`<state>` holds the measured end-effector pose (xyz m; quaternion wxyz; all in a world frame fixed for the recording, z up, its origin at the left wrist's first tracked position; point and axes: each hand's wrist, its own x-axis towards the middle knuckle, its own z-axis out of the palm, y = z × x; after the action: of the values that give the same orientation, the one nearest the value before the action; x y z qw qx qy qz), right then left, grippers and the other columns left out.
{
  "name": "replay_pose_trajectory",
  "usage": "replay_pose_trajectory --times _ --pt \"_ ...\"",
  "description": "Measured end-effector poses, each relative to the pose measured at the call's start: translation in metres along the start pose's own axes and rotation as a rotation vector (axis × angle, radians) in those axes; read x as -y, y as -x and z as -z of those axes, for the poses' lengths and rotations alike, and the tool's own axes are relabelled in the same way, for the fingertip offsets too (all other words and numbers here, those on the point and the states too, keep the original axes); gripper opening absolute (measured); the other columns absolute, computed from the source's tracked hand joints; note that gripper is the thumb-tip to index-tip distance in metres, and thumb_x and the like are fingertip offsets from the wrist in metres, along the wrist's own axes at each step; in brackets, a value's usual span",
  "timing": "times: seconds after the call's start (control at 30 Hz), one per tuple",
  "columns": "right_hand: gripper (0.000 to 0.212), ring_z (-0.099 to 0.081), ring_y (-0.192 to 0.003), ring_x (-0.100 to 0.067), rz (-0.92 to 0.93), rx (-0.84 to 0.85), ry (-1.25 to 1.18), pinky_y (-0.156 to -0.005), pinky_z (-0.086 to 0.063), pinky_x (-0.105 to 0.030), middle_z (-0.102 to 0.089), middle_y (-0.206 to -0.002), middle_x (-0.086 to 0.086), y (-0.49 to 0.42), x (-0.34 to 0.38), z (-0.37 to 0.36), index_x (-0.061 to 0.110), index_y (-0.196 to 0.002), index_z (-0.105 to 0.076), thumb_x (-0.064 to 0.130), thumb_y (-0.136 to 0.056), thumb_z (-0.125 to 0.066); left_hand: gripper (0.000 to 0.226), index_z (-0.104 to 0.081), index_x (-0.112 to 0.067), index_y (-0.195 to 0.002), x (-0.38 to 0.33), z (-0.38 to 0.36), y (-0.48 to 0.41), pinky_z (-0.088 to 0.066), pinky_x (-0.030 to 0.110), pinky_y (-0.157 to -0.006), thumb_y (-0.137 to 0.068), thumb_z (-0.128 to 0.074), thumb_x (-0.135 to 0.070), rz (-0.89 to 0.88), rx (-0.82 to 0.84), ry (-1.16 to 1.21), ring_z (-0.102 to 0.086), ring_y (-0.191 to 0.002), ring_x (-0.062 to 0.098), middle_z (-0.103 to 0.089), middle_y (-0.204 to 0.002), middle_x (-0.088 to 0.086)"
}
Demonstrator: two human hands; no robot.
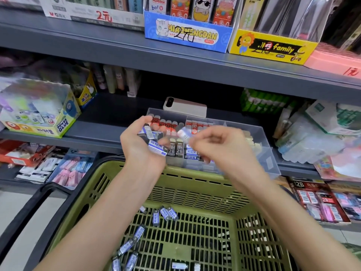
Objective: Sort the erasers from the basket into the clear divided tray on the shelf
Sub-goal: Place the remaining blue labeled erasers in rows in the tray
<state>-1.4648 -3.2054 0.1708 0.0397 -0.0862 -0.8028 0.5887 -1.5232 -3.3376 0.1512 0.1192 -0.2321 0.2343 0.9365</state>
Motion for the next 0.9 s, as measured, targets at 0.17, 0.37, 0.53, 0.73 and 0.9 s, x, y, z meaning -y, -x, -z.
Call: replay_pose_trajectory --times 0.17,0.37,0.53,0.73,0.9 --pt "0.013 -0.057 -0.062 -0.009 -0.004 0.048 0.604 -0.068 -0.049 -0.028 -0.066 -0.071 0.000 -0.037 -0.031 0.024 0.008 -0.075 -0.071 0.020 -0.074 -0.078 0.015 -0.055 -0.008 -0.067 -0.012 0.001 0.000 -0.028 0.019 -0.036 -0.082 -0.059 -0.007 0.018 0.005 0.015 -0.050 -0.049 0.016 -0.051 -0.070 0.006" --pt "0.010 -0.056 -0.076 -0.009 -0.025 0.158 0.751 -0.075 -0.045 -0.025 -0.068 -0.079 0.006 -0.053 -0.049 0.016 0.019 -0.082 -0.073 0.026 -0.075 -0.077 0.006 -0.059 -0.007 -0.075 -0.011 0.003 0.001 -0.029 0.020 -0.038 -0.081 -0.060 -0.009 0.027 0.059 -0.012 -0.051 -0.052 0.015 -0.051 -0.073 0.005" --pt "0.011 -0.059 -0.078 -0.007 0.033 0.160 0.799 -0.075 -0.048 -0.026 -0.069 -0.081 0.009 -0.047 -0.046 0.014 0.020 -0.085 -0.074 0.028 -0.084 -0.067 0.007 -0.062 -0.006 -0.072 -0.005 0.002 0.002 -0.032 0.021 -0.038 -0.078 -0.061 -0.008 0.036 0.103 -0.003 -0.050 -0.054 0.016 -0.052 -0.074 0.007" --pt "0.020 -0.052 -0.051 0.000 -0.039 0.211 0.030 -0.047 -0.042 -0.015 -0.065 -0.063 0.002 -0.011 -0.019 -0.016 0.021 -0.067 -0.067 0.030 -0.085 -0.066 0.011 -0.064 -0.004 -0.065 0.004 -0.004 0.004 -0.038 0.022 -0.042 -0.057 -0.065 -0.011 -0.031 0.161 0.007 -0.049 -0.053 0.018 -0.049 -0.072 0.007" --pt "0.011 -0.050 -0.048 -0.005 -0.133 0.090 -0.224 -0.043 -0.040 -0.016 -0.060 -0.061 -0.006 -0.005 -0.014 -0.028 0.004 -0.076 -0.065 0.012 -0.082 -0.069 0.007 -0.060 -0.004 -0.089 0.015 -0.001 0.000 -0.047 0.026 -0.051 -0.085 -0.058 -0.010 -0.111 0.172 -0.102 -0.053 -0.055 0.020 -0.050 -0.072 0.006"
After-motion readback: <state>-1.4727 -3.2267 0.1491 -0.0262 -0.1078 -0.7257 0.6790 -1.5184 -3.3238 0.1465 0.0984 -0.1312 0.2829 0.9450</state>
